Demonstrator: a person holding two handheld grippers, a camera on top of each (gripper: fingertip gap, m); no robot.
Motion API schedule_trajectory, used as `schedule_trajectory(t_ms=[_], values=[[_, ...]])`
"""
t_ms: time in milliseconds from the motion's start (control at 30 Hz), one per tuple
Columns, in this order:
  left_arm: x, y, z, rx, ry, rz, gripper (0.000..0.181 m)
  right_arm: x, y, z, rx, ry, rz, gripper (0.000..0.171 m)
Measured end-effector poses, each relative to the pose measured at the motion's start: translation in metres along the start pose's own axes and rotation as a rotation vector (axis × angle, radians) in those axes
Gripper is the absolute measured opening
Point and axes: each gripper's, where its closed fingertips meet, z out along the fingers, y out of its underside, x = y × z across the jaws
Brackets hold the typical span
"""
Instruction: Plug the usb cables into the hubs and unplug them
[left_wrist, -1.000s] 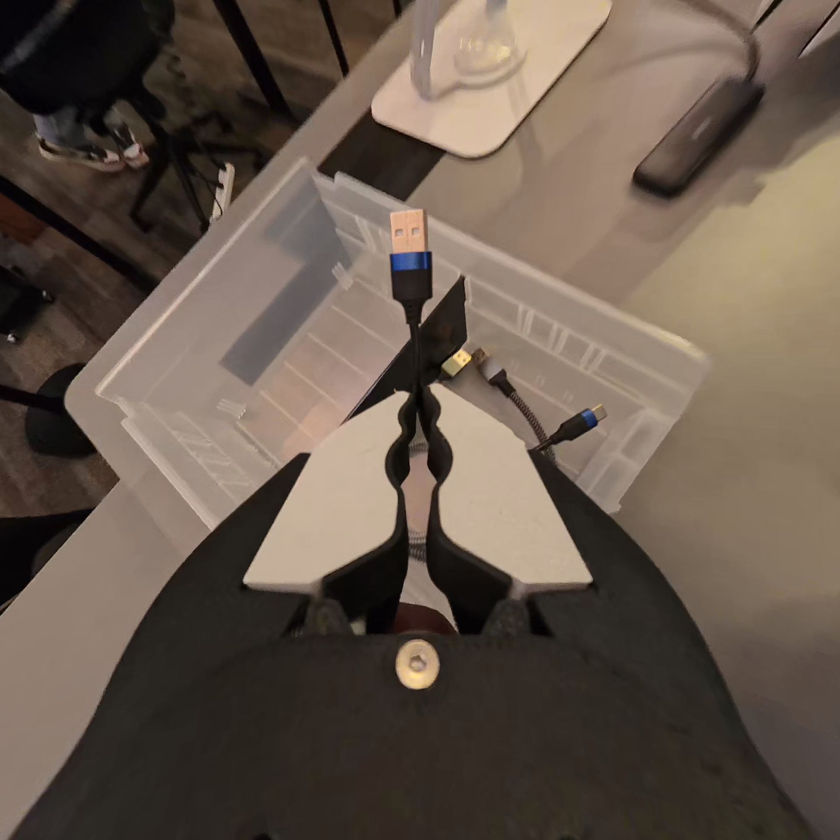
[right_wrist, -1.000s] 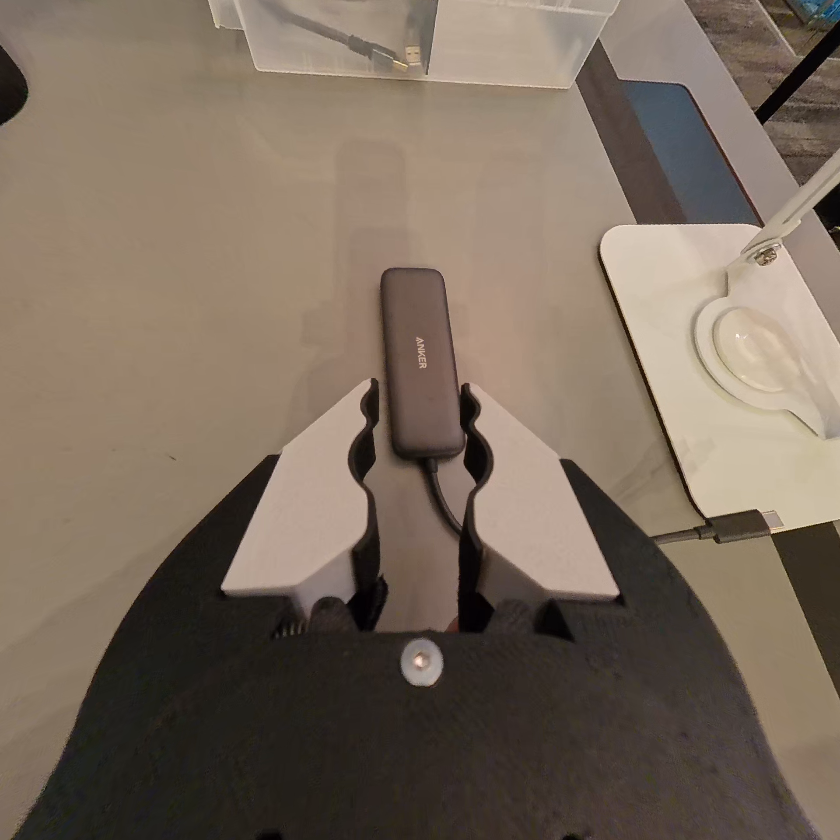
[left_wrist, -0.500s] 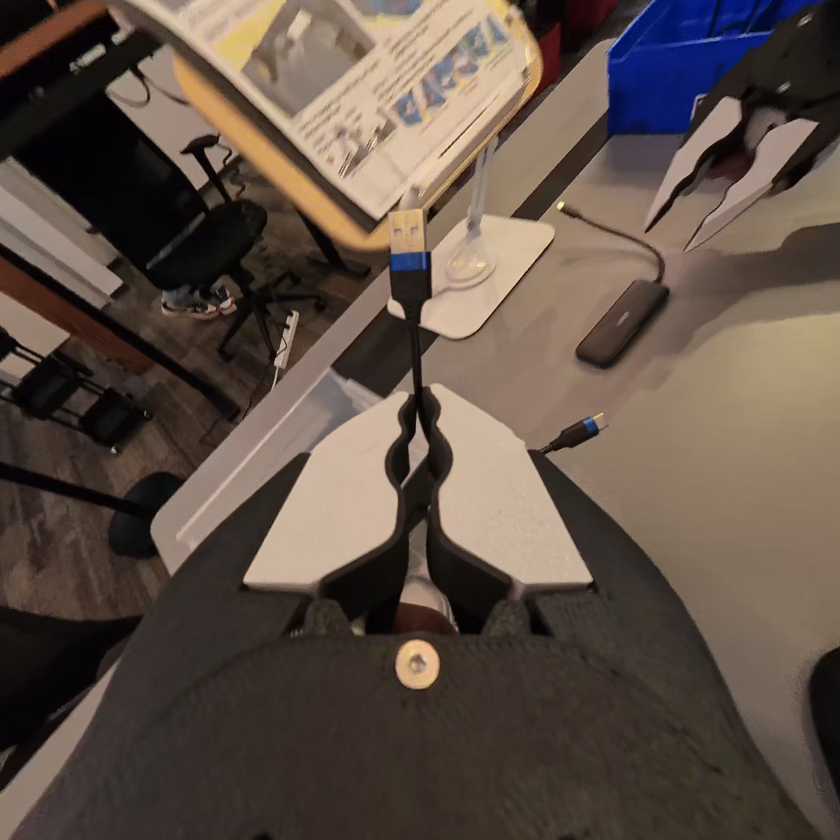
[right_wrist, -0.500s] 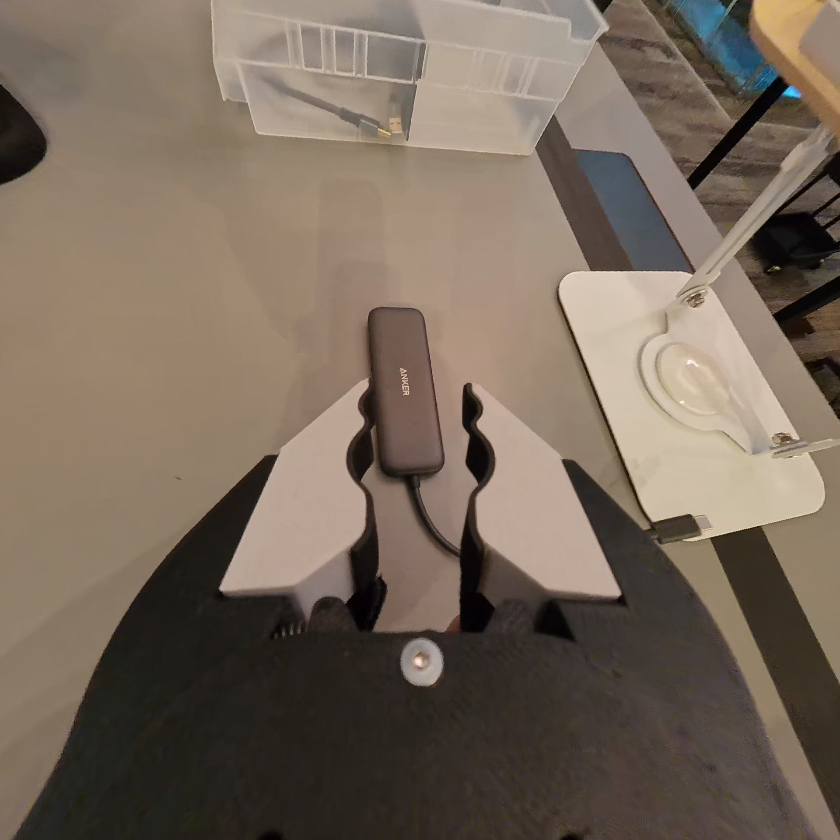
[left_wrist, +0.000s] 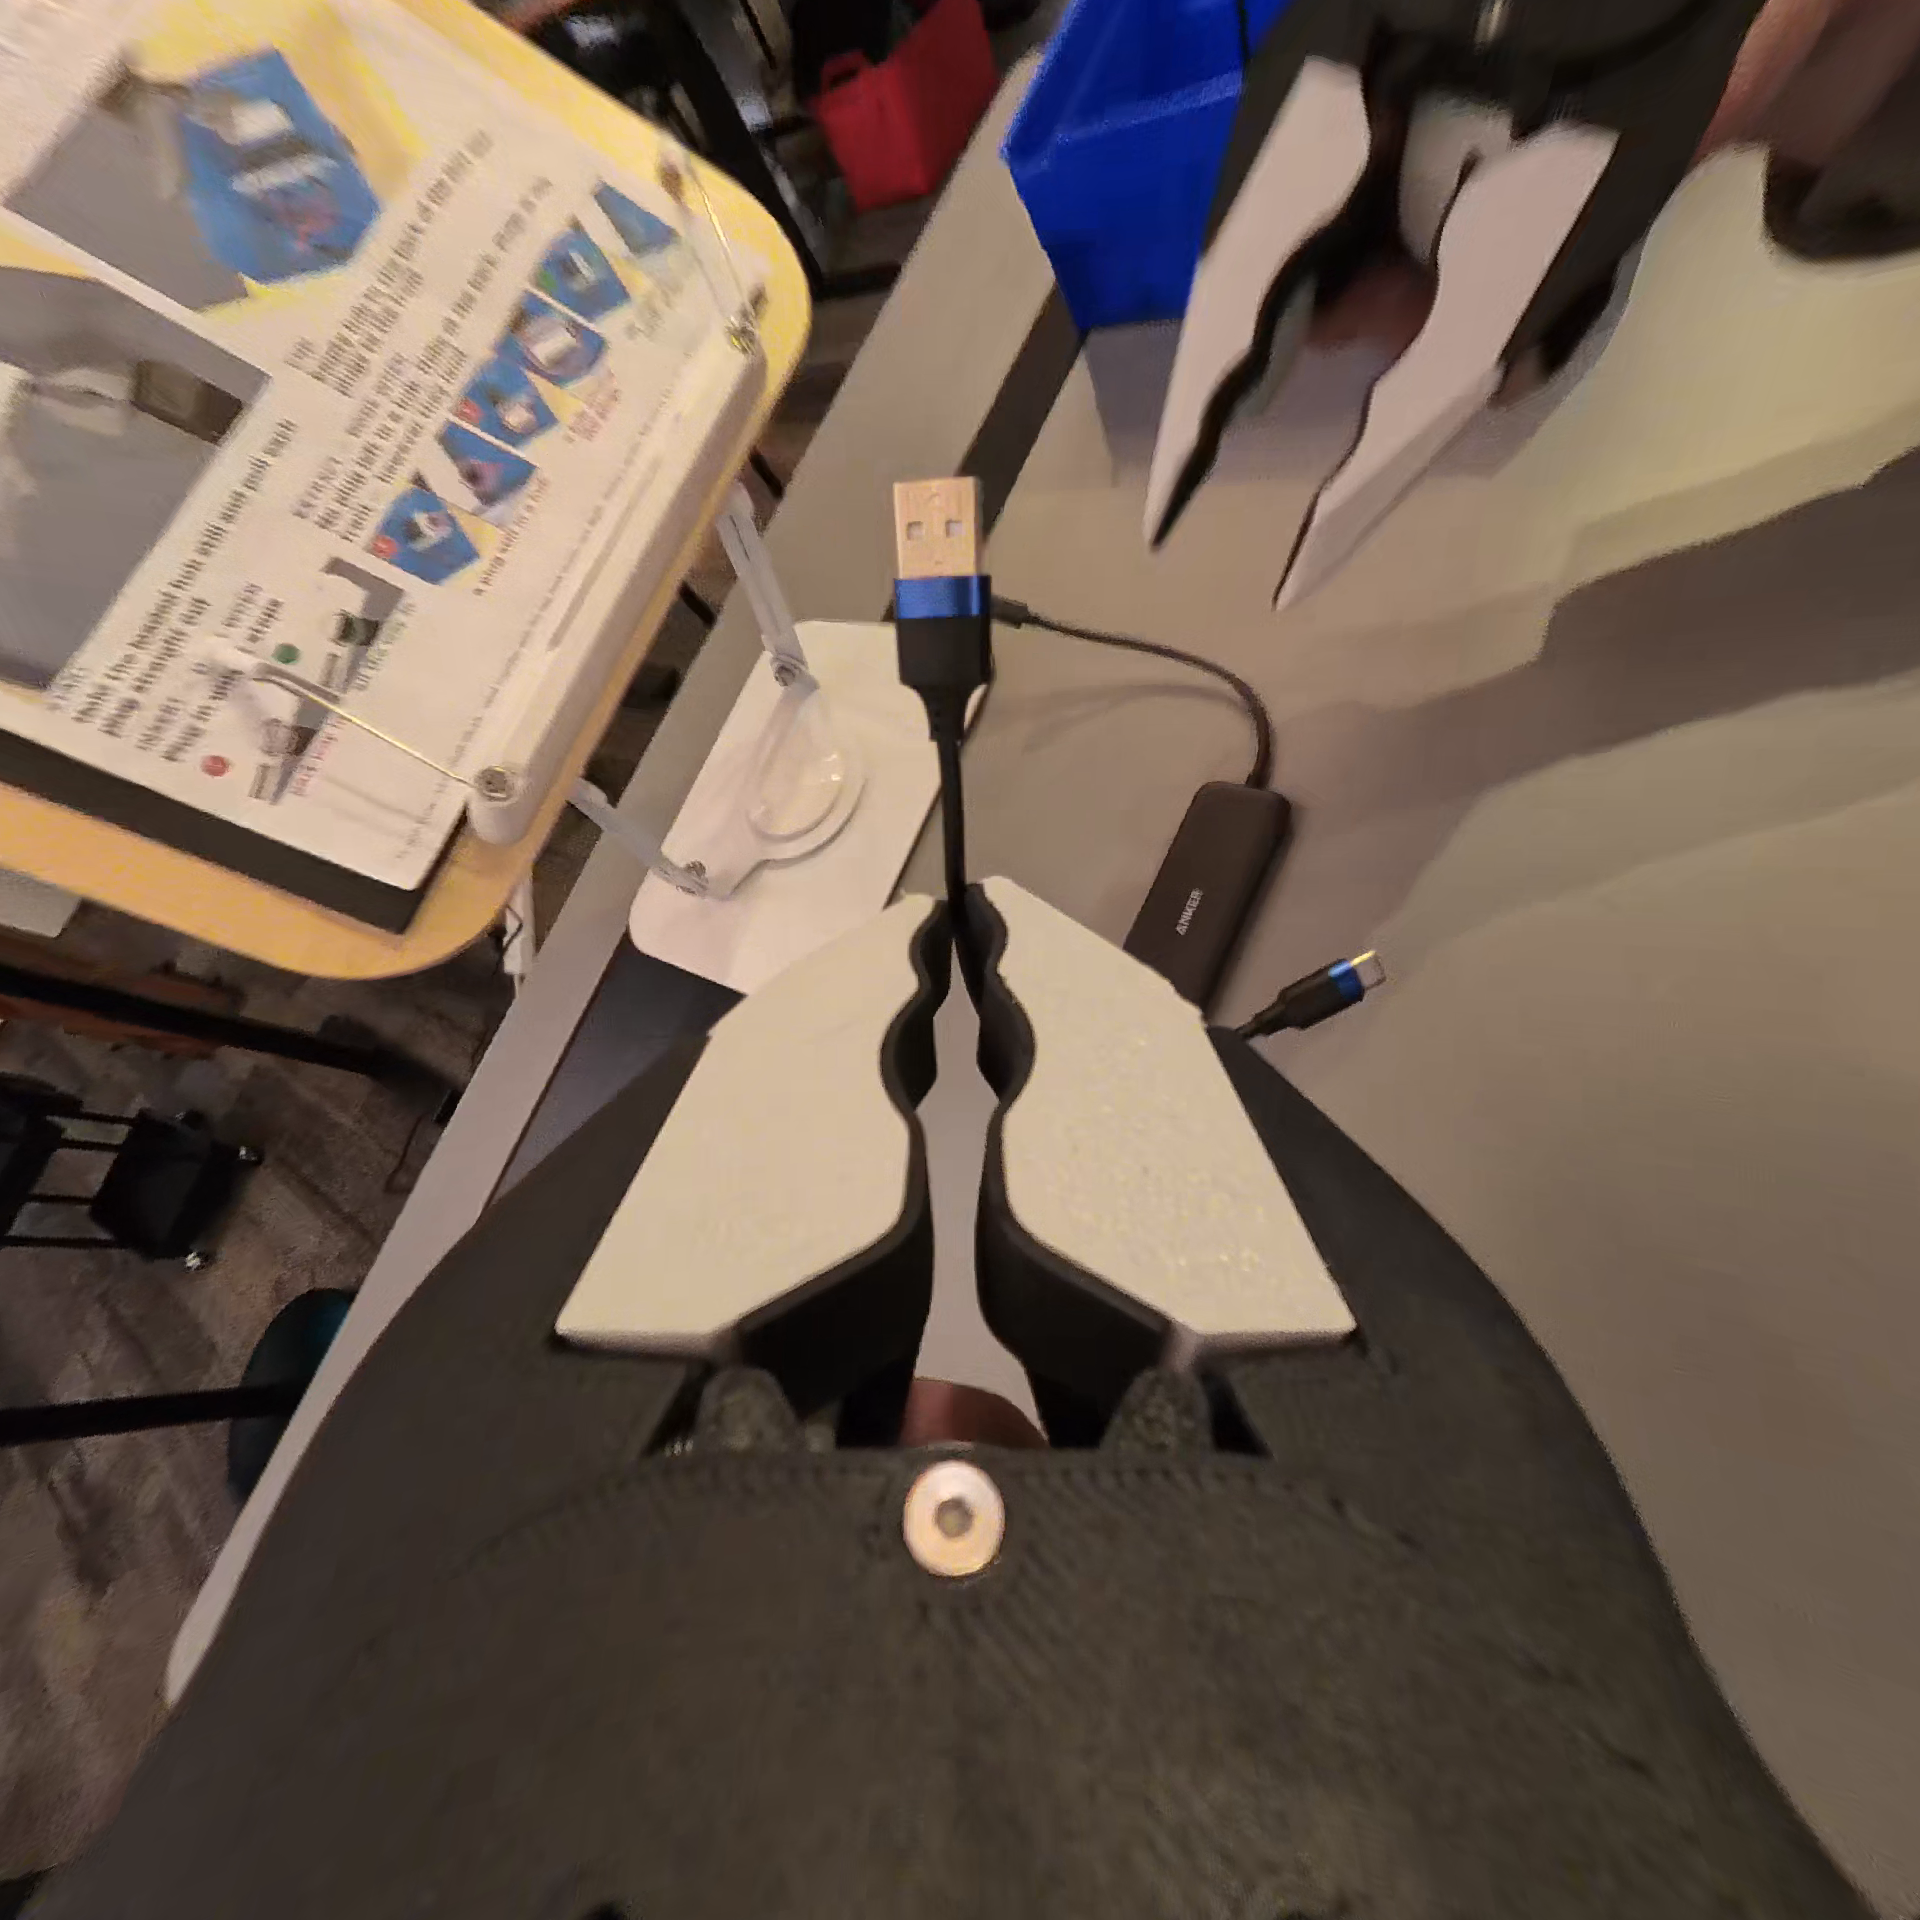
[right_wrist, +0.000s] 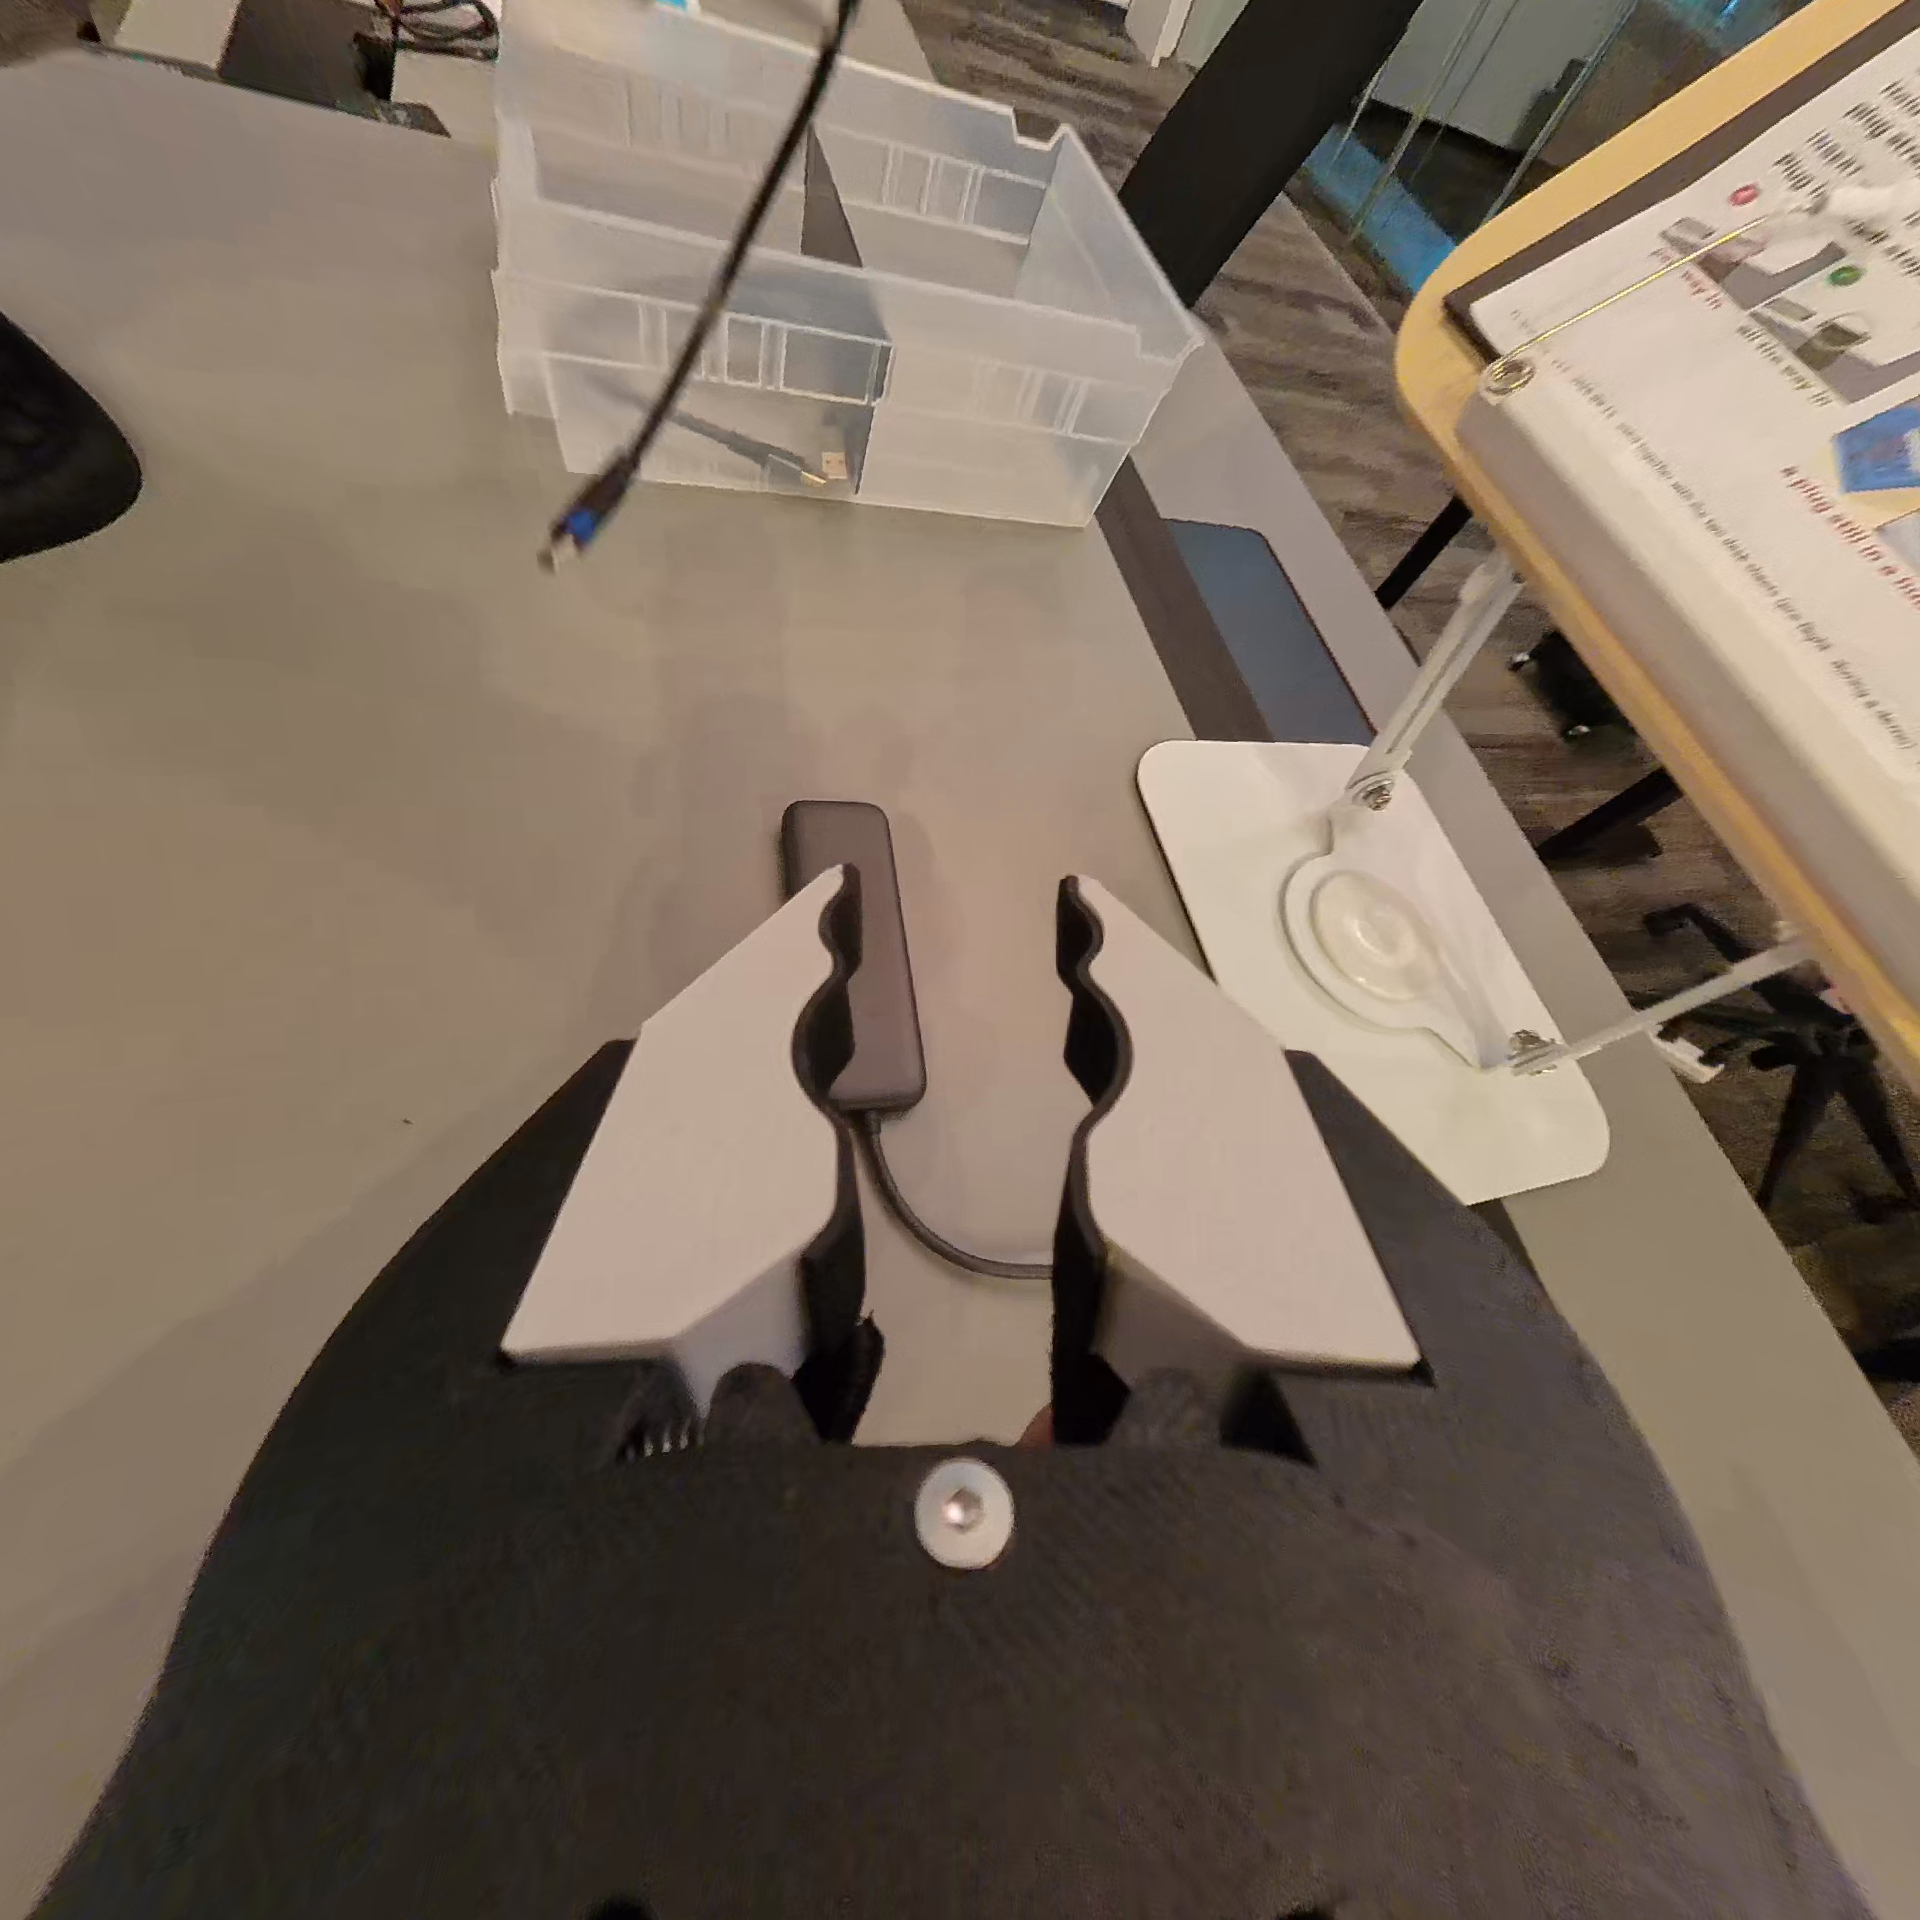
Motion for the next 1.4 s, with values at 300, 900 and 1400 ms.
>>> schedule_trajectory(t_ms=[300,900,1400], values=[[0.023,0.007,0.059,-0.161,-0.067,0.234,0.003,0.001,-0.022,-0.017,0.098,0.017,-0.056,0.040],[0.062,0.008,0.087,-0.193,-0.001,0.396,0.002,-0.018,-0.012,0.010,0.018,0.010,-0.188,0.028],[0.061,0.009,0.085,-0.182,0.000,0.396,0.003,-0.024,-0.020,0.012,0.056,-0.004,-0.185,0.013]])
